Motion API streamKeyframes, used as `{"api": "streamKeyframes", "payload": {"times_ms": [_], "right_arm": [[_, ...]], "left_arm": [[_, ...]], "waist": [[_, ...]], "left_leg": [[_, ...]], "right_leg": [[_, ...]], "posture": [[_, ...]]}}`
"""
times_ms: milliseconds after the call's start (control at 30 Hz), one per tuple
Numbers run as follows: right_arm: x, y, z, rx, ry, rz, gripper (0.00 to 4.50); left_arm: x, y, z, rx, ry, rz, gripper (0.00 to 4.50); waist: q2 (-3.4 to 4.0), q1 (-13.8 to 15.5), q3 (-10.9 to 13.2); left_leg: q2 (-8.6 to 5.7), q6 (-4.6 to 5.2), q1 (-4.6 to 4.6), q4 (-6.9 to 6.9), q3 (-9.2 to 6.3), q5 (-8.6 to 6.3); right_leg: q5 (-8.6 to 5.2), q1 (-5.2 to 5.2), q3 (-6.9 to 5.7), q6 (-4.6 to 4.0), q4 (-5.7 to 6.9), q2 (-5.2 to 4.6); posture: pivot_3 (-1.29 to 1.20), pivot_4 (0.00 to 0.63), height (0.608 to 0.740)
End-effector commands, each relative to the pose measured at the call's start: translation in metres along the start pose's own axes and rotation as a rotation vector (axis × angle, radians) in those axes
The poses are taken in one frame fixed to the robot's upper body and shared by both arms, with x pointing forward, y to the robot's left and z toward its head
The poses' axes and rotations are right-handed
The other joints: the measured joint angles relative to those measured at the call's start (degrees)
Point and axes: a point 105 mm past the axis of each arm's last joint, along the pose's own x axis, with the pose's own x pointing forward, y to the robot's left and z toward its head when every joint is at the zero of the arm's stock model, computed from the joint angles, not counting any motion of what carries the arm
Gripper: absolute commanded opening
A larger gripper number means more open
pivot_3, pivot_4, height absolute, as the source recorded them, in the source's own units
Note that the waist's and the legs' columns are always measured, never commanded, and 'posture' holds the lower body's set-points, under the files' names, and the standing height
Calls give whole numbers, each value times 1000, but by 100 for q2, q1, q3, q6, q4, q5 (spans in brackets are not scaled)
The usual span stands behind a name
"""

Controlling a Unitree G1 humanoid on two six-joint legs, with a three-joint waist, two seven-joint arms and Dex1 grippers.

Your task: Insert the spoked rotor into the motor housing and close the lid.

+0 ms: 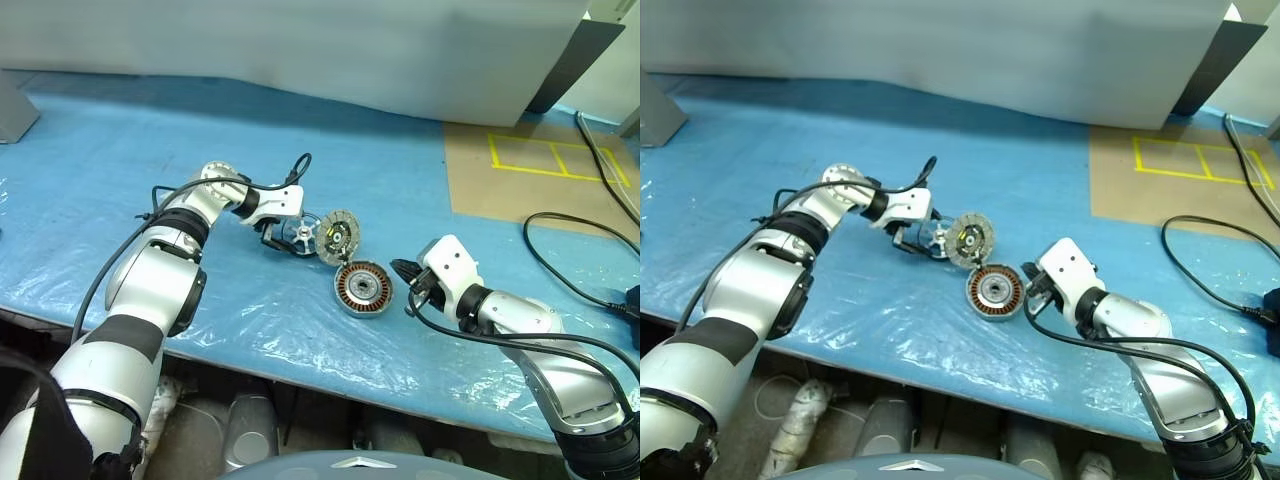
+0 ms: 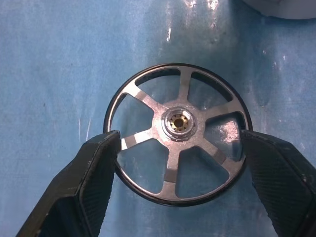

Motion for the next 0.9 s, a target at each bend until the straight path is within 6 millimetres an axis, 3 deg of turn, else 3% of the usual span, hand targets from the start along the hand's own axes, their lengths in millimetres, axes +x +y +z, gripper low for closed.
{"api": "streamKeyframes", "payload": {"times_ms": [33,267,567,767,900], "right_arm": [[-4,1,11,-38,-35,-3,0],[-5,2,10,-39,-27,0,0],[-7,4,8,-46,-19,-6,0],[-7,5,7,-49,-17,-5,0],[-7,5,7,-52,-15,-5,0]], "left_arm": [[2,5,5,9,-7,27,4090],[8,10,6,-33,-13,79,4090],[13,-2,-9,-38,61,27,4090],[14,-4,-16,-39,95,31,2175],[14,-6,-18,-39,101,28,2175]], "waist": [[0,0,0],[0,1,0],[0,3,0],[6,1,-4],[8,2,-5]], "left_leg": [[0,0,0,0,0,0],[0,0,1,1,0,0],[0,0,9,1,0,0],[0,0,18,0,0,0],[0,1,30,0,0,0]], "right_leg": [[0,0,0,0,0,0],[0,1,0,0,1,-1],[0,8,0,0,1,-1],[0,14,0,0,0,-2],[-1,26,1,-1,-1,-3]], "posture": [[0,150,740],[0,150,740],[0,150,740],[0,150,740],[0,150,740]]}}
